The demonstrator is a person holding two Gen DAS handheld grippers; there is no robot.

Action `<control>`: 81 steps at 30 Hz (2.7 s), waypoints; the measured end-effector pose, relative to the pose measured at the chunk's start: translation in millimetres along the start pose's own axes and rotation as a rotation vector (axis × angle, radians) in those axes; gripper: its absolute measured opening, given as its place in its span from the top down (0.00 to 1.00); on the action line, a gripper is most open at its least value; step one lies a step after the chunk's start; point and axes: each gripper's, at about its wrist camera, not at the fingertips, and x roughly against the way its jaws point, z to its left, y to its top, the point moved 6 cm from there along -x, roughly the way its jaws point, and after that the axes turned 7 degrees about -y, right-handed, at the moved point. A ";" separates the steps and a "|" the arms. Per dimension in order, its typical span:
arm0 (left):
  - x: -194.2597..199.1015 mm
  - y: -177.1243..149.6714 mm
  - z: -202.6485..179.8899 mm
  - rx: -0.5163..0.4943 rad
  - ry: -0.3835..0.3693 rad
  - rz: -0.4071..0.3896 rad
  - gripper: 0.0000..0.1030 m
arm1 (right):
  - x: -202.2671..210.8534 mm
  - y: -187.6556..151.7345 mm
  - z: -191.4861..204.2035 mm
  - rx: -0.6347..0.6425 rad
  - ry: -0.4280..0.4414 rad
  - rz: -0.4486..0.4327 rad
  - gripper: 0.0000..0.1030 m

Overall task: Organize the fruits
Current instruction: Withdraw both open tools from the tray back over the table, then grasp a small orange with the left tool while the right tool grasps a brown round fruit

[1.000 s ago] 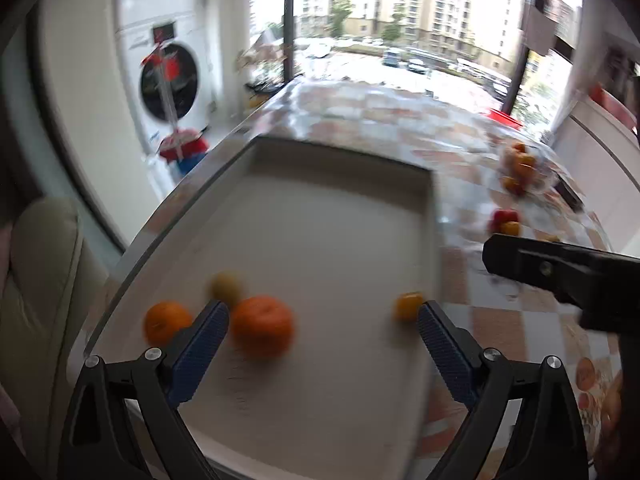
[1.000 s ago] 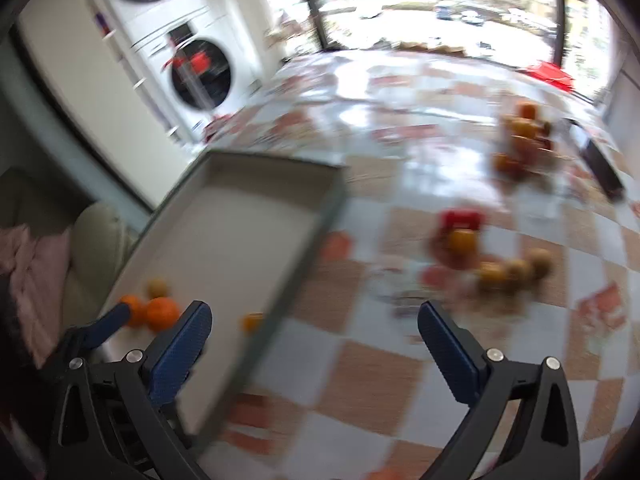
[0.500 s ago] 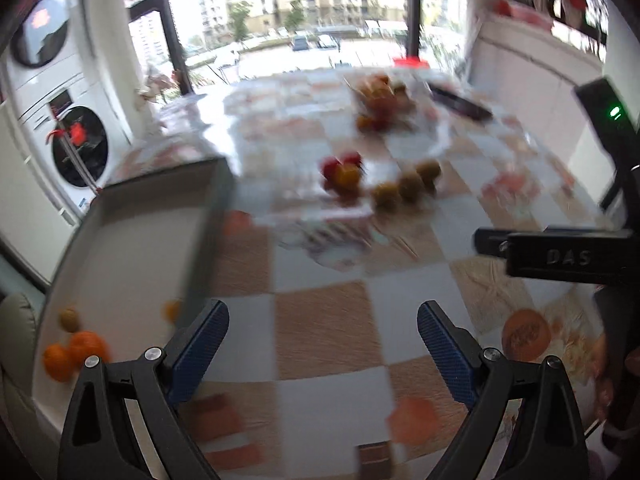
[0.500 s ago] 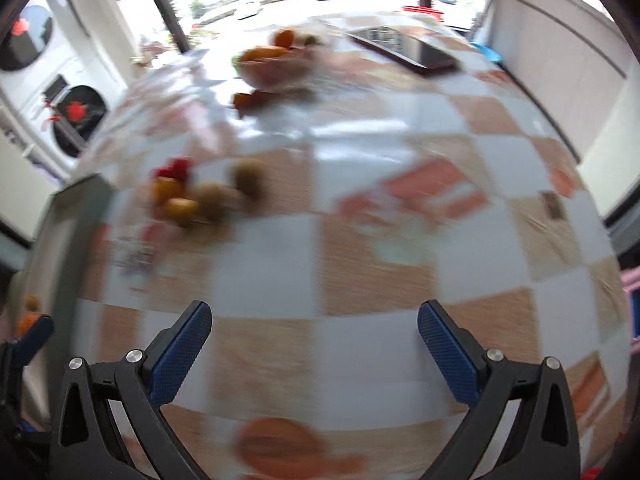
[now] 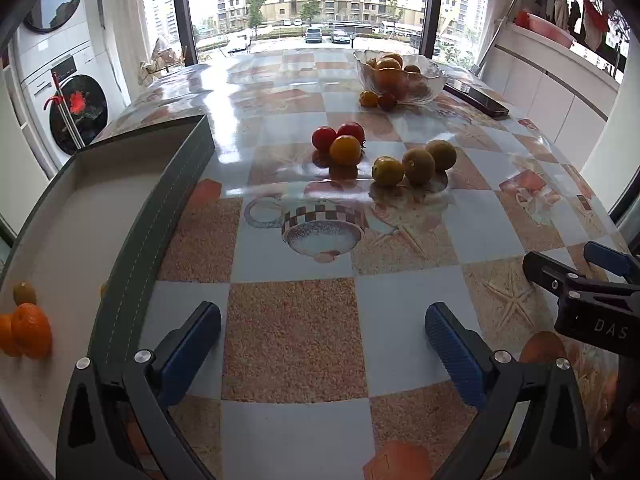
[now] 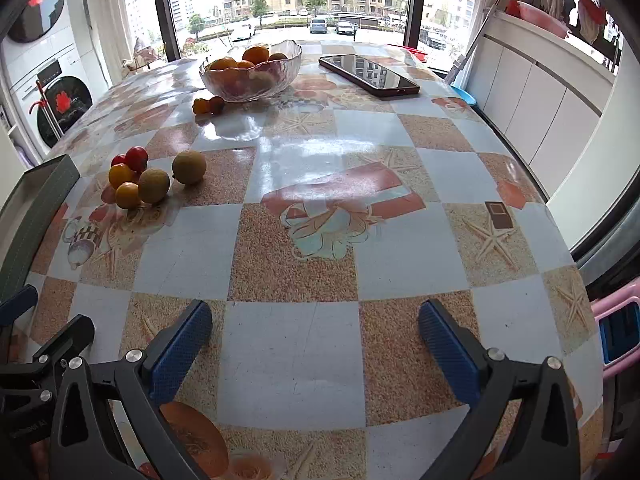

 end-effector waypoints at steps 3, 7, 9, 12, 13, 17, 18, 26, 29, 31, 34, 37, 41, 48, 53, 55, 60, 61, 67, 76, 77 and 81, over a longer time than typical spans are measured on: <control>0.9 -0.8 0.2 0.006 0.007 -0.005 0.00 | 0.1 0.0 0.5 0.000 0.000 -0.002 0.00; 1.1 -0.8 0.7 0.008 0.008 -0.005 0.00 | 0.3 -0.2 0.4 0.000 0.000 -0.002 0.00; 1.2 -0.9 0.6 0.008 0.007 -0.005 0.00 | 0.3 -0.2 0.5 0.000 0.000 -0.002 0.00; 1.1 -0.7 0.8 0.007 0.008 -0.005 0.00 | 0.3 -0.2 0.5 0.000 0.000 -0.002 0.00; 1.3 -1.0 0.6 0.007 0.007 -0.005 0.00 | 0.4 -0.2 0.5 0.000 0.000 -0.002 0.00; 1.1 -0.7 0.7 0.007 0.008 -0.005 0.00 | 0.4 -0.3 0.6 0.000 0.000 -0.002 0.00; 1.1 -0.7 0.7 0.007 0.008 -0.005 0.00 | 0.4 -0.4 0.6 0.000 0.000 -0.002 0.00; 1.4 -0.6 0.8 0.007 0.007 -0.005 0.00 | 0.6 -0.4 0.8 0.000 0.001 -0.003 0.00; 1.4 -0.6 0.8 0.007 0.007 -0.005 0.00 | 0.7 -0.5 0.8 0.000 0.001 -0.003 0.00; 1.5 -0.7 0.8 0.008 0.007 -0.006 0.00 | 0.7 -0.4 0.9 0.000 0.001 -0.003 0.00; 1.5 -0.8 0.8 0.007 0.007 -0.006 0.00 | 0.9 -0.5 0.9 0.000 0.001 -0.003 0.00; 1.6 -0.8 0.9 0.008 0.007 -0.006 0.00 | 0.9 -0.5 0.9 0.000 0.001 -0.004 0.00; 1.7 -0.9 0.8 0.007 0.007 -0.006 0.00 | 0.8 -0.5 1.1 0.000 0.001 -0.004 0.00; 1.7 -0.6 0.9 0.007 0.007 -0.006 0.00 | 0.9 -0.6 1.2 0.000 0.001 -0.004 0.00; 1.9 -0.8 0.8 0.007 0.007 -0.006 0.00 | 0.9 -0.6 1.4 0.000 0.000 -0.004 0.00; 1.8 -0.7 0.9 0.007 0.007 -0.006 0.00 | 1.1 -0.7 1.3 0.000 0.000 -0.004 0.00; 1.8 -0.7 0.9 0.008 0.007 -0.006 0.00 | 1.1 -0.6 1.6 0.000 0.000 -0.005 0.00; 1.9 -0.8 0.8 0.008 0.007 -0.006 0.00 | 1.1 -0.6 1.6 0.000 0.000 -0.005 0.00; 1.9 -0.8 0.8 0.008 0.006 -0.005 0.00 | 1.3 -0.8 1.9 0.000 0.000 -0.004 0.00; -4.0 5.7 -0.7 -0.007 -0.006 0.036 0.00 | 1.1 1.0 1.9 0.010 0.002 0.020 0.00; -6.0 9.5 -0.9 -0.017 -0.009 0.056 0.00 | 0.5 1.9 2.0 0.014 0.004 0.033 0.00; -10.4 32.5 -3.5 -0.037 -0.007 0.057 0.01 | -6.4 13.8 5.7 0.028 0.033 0.111 0.00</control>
